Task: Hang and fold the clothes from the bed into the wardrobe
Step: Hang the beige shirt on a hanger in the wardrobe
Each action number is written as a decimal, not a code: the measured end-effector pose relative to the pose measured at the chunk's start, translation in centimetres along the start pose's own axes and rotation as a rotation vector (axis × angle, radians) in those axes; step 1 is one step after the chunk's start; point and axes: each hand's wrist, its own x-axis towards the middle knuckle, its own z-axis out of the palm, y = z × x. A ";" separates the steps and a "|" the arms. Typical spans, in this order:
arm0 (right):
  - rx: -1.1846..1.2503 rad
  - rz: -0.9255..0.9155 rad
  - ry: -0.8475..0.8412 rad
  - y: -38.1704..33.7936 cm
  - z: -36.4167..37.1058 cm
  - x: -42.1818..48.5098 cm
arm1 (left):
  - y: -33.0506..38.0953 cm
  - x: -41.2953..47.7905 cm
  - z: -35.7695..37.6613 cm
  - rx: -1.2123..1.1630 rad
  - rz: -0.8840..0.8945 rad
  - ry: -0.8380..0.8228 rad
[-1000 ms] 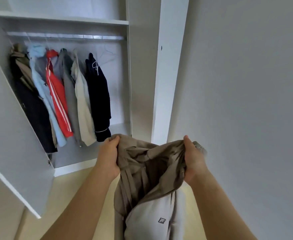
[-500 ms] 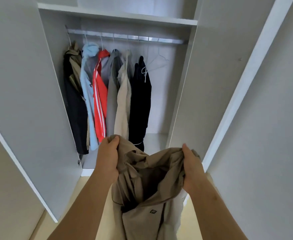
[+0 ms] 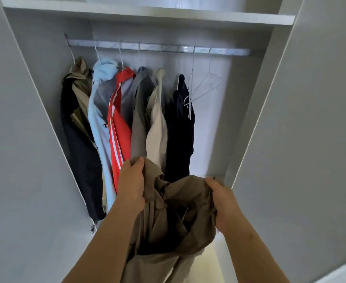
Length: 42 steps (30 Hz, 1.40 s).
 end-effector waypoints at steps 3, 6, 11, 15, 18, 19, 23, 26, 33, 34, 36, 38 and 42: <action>-0.040 0.014 -0.007 -0.6 1.6 5.2 | -0.4 3.9 2.1 -0.039 0.008 0.060; -0.074 0.009 -0.064 -1.8 2.9 10.1 | -0.2 7.1 4.4 -0.074 0.025 0.111; -0.154 0.062 -0.202 -6.0 3.9 16.4 | 1.6 12.1 8.9 -0.140 0.035 0.185; -0.207 0.014 -0.208 -9.3 4.1 21.2 | 2.4 14.5 12.2 -0.235 0.075 0.210; -0.298 -0.070 -0.169 -10.2 4.9 23.8 | 3.0 16.2 13.5 -0.251 0.065 0.223; -0.281 -0.129 -0.126 -10.5 5.2 24.7 | 3.4 16.8 13.9 -0.262 0.054 0.219; -0.221 -0.431 0.122 -13.4 6.8 26.9 | 4.7 19.4 15.6 -0.293 0.018 0.174; -0.208 -0.580 0.019 -15.8 9.5 27.5 | 5.2 20.9 16.9 -0.312 -0.026 0.117; -0.010 -0.287 -0.130 -19.2 14.1 30.6 | 7.1 24.0 17.9 -0.301 -0.160 0.012; 0.066 -0.233 -0.150 -19.4 14.4 31.1 | 7.3 24.5 17.9 -0.312 -0.183 0.012; 0.165 -0.134 -0.195 -19.5 14.7 32.1 | 7.6 25.3 17.9 -0.329 -0.226 0.018; 0.136 -0.081 -0.249 -19.5 15.1 32.8 | 7.9 26.0 18.0 -0.319 -0.237 0.009; 0.140 -0.036 -0.282 -19.6 16.4 33.4 | 8.3 27.0 18.3 -0.278 -0.239 -0.011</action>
